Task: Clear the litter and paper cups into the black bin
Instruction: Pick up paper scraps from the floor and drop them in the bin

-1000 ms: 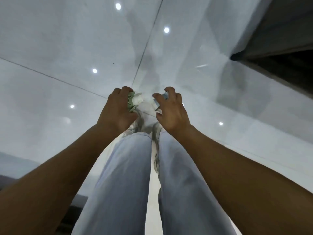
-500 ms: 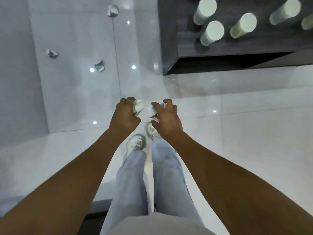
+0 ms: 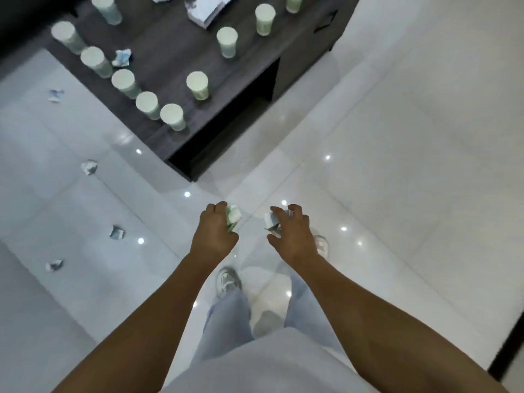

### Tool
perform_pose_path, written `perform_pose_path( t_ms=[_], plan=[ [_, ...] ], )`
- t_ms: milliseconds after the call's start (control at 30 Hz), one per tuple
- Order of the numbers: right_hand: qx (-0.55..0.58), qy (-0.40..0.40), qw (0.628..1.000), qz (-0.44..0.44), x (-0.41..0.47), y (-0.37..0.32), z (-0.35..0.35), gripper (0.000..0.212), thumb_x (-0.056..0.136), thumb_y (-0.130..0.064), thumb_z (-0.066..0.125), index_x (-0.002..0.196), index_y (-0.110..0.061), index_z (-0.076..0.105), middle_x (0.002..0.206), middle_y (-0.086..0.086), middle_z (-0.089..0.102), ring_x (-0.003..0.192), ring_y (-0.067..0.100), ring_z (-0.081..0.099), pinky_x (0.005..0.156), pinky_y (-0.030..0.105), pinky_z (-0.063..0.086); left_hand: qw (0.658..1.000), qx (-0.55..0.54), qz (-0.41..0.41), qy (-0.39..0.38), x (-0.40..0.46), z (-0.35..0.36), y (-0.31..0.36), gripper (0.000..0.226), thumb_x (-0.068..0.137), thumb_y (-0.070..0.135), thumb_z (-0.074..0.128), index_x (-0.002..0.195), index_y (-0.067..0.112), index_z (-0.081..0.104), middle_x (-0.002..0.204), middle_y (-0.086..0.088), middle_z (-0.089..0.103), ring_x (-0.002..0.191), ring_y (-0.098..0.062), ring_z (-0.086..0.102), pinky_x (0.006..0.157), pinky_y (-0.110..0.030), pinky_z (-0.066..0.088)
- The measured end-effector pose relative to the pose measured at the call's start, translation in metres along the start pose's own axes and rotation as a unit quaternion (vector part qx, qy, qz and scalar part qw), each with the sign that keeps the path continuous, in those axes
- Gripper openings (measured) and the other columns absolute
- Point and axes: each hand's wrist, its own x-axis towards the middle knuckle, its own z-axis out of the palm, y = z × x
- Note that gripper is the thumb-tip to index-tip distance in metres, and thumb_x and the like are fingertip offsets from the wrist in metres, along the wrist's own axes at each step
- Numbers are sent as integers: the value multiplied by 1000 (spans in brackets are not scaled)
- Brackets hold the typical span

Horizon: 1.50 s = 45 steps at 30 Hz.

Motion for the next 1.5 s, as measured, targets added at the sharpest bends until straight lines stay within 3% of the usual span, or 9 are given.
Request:
perform_pose_path(
  t_ms=[233, 367, 567, 833, 1133, 1500],
  plan=[
    [84, 54, 991, 86, -15, 152, -112, 59, 87, -21, 64, 142, -28, 41, 146, 8, 26, 124, 30, 36, 96, 36, 45, 990, 53, 112, -74, 33, 84, 186, 62, 73, 7, 67, 131, 5, 45, 119, -12, 48, 111, -27, 47, 84, -27, 39],
    [106, 92, 982, 130, -26, 252, -182, 60, 86, -21, 64, 142, -27, 42, 145, 9, 28, 123, 32, 37, 93, 36, 46, 980, 69, 154, -105, 36, 145, 302, 59, 73, 6, 66, 128, 7, 46, 116, -11, 50, 107, -27, 49, 84, -30, 43],
    [152, 143, 956, 207, -44, 377, -259, 60, 85, -20, 66, 141, -27, 43, 145, 8, 28, 124, 31, 35, 92, 36, 46, 952, 94, 248, -152, 40, 224, 442, 60, 74, 6, 66, 130, 9, 45, 118, -10, 49, 107, -26, 49, 87, -36, 47],
    [217, 204, 910, 287, -43, 506, -328, 61, 84, -20, 67, 140, -27, 45, 146, 6, 28, 126, 28, 34, 94, 37, 45, 903, 147, 336, -223, 74, 312, 597, 59, 76, 5, 65, 132, 8, 45, 118, -12, 50, 107, -28, 51, 88, -34, 45],
    [204, 214, 897, 330, 27, 662, -470, 60, 86, -21, 63, 142, -28, 42, 148, 7, 25, 128, 30, 34, 95, 36, 45, 874, 167, 388, -239, 163, 398, 810, 56, 73, 4, 66, 126, 7, 48, 108, -13, 51, 96, -27, 52, 75, -28, 40],
    [260, 244, 855, 377, 72, 841, -629, 63, 86, -20, 64, 144, -29, 41, 148, 8, 25, 125, 29, 36, 96, 37, 46, 838, 207, 419, -280, 228, 516, 1051, 58, 73, 6, 67, 128, 7, 47, 107, -9, 50, 101, -28, 52, 75, -27, 38]
  ],
)
